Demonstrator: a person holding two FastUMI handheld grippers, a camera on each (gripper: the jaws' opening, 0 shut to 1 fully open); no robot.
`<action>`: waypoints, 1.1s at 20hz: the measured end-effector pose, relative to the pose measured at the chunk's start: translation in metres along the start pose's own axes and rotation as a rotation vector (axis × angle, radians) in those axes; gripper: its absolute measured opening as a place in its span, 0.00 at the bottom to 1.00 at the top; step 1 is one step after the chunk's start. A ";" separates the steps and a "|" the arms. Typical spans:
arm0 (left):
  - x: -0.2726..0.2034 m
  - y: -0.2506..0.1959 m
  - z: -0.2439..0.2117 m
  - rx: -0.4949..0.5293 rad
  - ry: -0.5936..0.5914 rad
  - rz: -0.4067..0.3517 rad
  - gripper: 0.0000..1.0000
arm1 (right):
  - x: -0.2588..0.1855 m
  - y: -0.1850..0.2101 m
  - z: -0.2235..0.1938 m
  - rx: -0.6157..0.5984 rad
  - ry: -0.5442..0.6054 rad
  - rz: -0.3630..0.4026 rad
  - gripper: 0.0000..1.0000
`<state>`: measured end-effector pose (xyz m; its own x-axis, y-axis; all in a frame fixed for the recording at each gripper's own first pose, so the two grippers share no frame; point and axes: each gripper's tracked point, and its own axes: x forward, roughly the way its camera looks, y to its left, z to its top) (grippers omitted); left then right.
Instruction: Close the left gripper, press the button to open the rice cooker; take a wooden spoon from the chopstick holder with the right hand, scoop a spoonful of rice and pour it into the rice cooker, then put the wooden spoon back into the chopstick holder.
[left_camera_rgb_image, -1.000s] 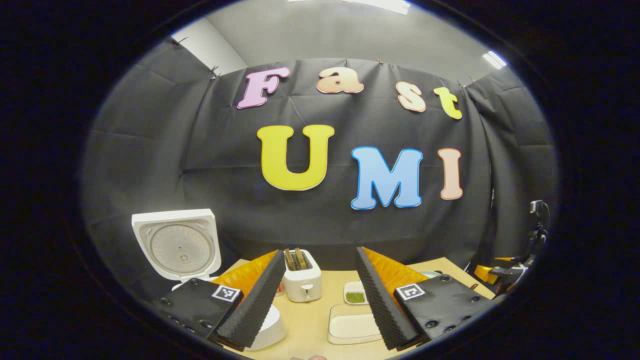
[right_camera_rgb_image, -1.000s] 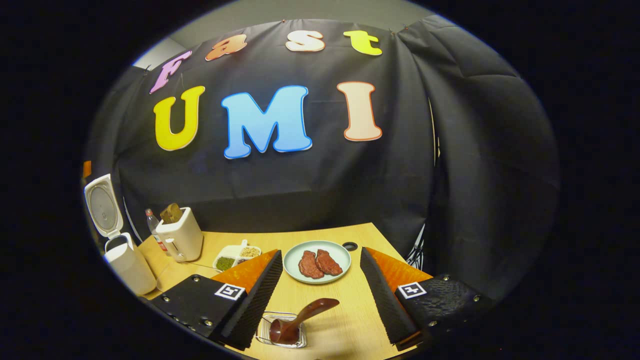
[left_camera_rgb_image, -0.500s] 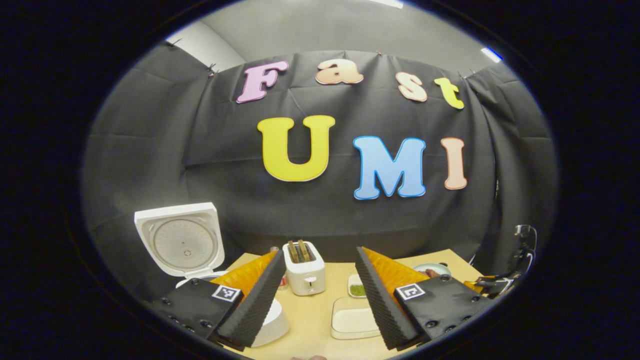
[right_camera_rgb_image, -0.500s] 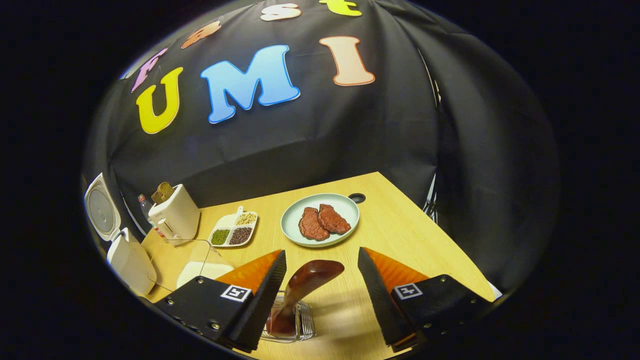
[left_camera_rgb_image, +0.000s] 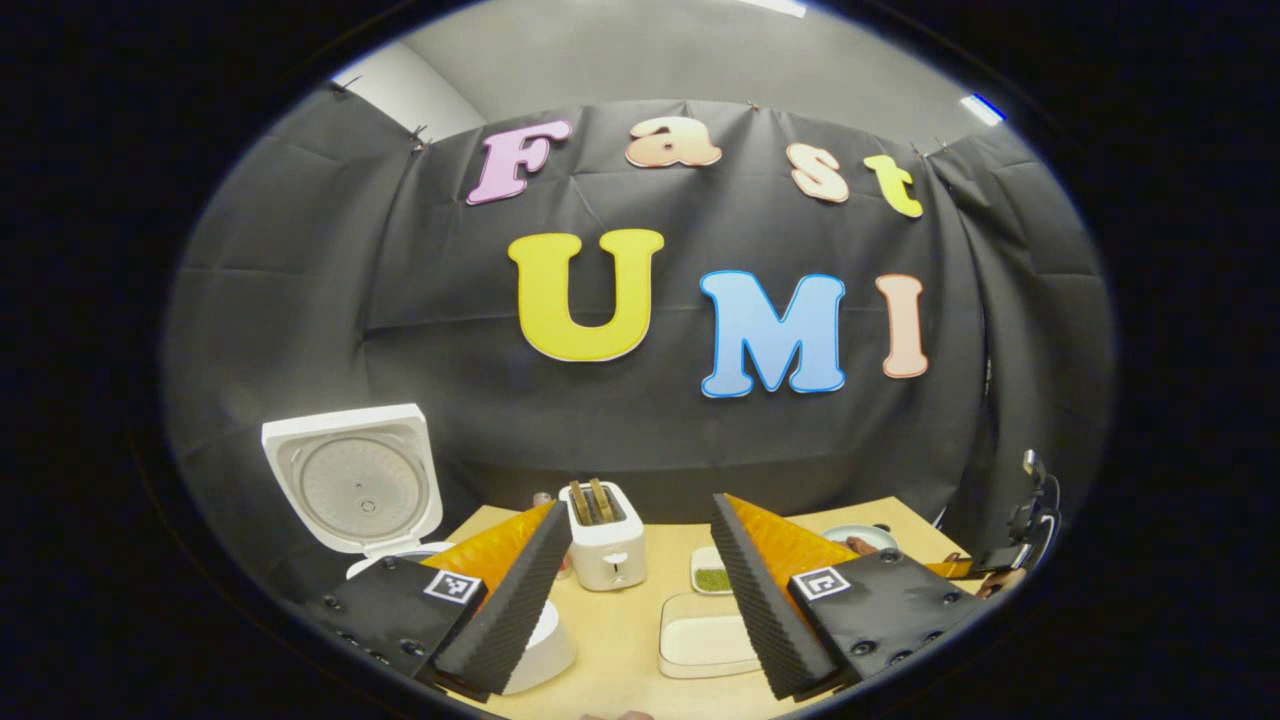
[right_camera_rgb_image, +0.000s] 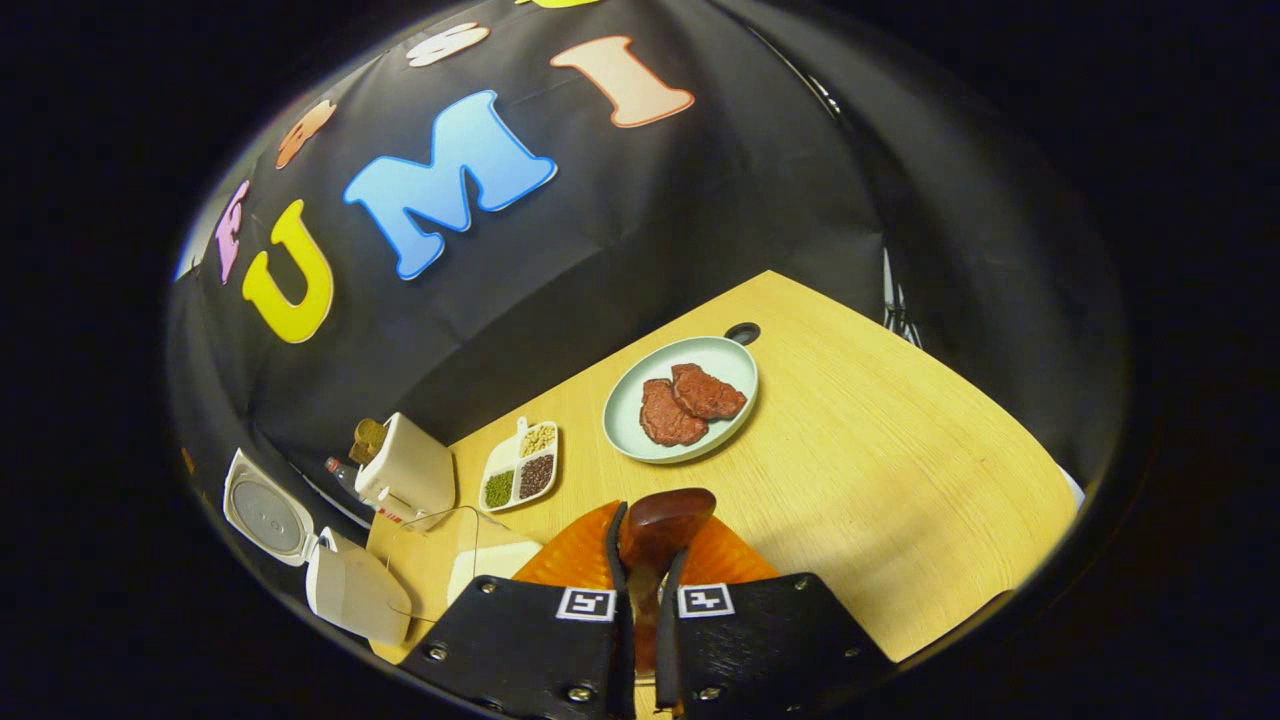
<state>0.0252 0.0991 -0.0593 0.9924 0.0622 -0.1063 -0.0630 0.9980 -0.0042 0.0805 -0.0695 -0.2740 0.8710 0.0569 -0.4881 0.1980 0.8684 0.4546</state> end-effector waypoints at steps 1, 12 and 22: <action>-0.001 0.002 0.002 0.001 -0.004 -0.002 1.00 | -0.007 0.006 0.002 -0.017 -0.010 0.005 0.09; -0.017 0.034 0.011 -0.030 -0.043 -0.020 1.00 | -0.065 0.126 0.086 -0.171 -0.229 0.164 0.08; -0.015 0.080 0.015 -0.040 -0.051 0.003 0.97 | 0.021 0.230 -0.005 -0.359 -0.116 0.238 0.08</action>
<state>0.0069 0.1782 -0.0427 0.9963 0.0662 -0.0555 -0.0687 0.9967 -0.0441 0.1424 0.1335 -0.1834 0.9221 0.2379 -0.3052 -0.1648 0.9550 0.2465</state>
